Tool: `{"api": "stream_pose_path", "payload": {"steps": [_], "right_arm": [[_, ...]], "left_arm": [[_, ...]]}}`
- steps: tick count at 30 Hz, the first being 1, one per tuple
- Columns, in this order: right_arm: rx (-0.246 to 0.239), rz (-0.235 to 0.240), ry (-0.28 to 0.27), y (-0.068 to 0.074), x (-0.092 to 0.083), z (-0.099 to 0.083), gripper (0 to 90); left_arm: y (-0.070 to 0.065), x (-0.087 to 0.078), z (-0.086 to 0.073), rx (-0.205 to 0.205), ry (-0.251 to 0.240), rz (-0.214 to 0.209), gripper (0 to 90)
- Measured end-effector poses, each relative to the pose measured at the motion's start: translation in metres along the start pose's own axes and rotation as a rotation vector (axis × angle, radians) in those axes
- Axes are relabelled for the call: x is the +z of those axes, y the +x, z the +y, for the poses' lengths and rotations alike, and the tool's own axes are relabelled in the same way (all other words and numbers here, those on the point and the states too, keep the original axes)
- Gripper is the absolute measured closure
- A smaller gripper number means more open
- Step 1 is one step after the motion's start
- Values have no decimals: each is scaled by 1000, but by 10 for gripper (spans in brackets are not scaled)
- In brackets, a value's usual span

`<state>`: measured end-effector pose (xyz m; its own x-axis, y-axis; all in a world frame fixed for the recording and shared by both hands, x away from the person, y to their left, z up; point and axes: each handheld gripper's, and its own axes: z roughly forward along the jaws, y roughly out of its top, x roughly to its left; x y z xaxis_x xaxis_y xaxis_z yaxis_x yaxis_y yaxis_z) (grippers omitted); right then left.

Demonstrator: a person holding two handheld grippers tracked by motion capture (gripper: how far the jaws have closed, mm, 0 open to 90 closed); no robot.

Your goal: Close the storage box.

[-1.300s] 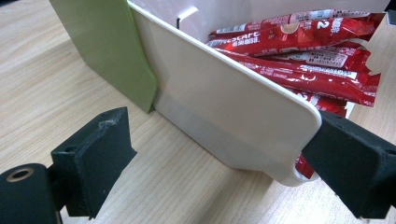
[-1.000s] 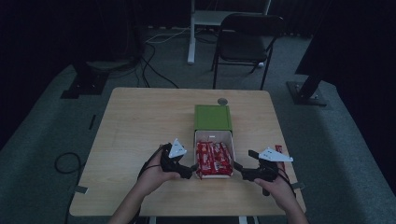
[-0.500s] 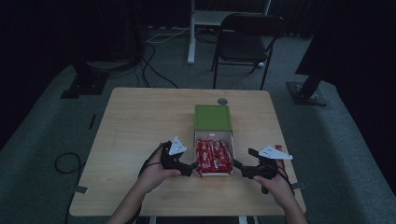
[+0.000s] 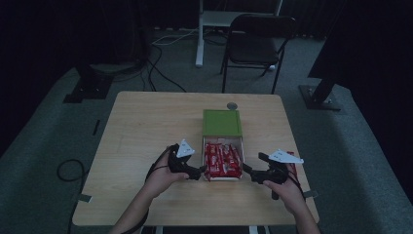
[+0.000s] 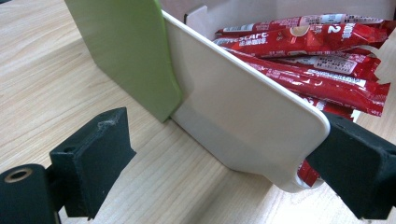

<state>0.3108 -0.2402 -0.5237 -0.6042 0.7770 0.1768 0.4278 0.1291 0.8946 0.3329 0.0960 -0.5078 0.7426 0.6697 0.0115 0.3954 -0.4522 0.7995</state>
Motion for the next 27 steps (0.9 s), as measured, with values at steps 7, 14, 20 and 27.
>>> {"api": "stream_pose_path", "payload": {"steps": [7, 14, 20, 27], "right_arm": [[3, -2, 1, -3, 3, 2, 117], [-7, -12, 11, -5, 7, 8, 117], [4, -12, 10, -7, 11, 9, 117], [16, -13, 2, -10, 15, 12, 117]], "left_arm": [[4, 3, 2, -10, 3, -5, 90], [7, 5, 4, -15, 3, 3, 90], [11, 7, 4, -31, -2, 12, 90], [17, 9, 8, -49, -8, 21, 90]]}}
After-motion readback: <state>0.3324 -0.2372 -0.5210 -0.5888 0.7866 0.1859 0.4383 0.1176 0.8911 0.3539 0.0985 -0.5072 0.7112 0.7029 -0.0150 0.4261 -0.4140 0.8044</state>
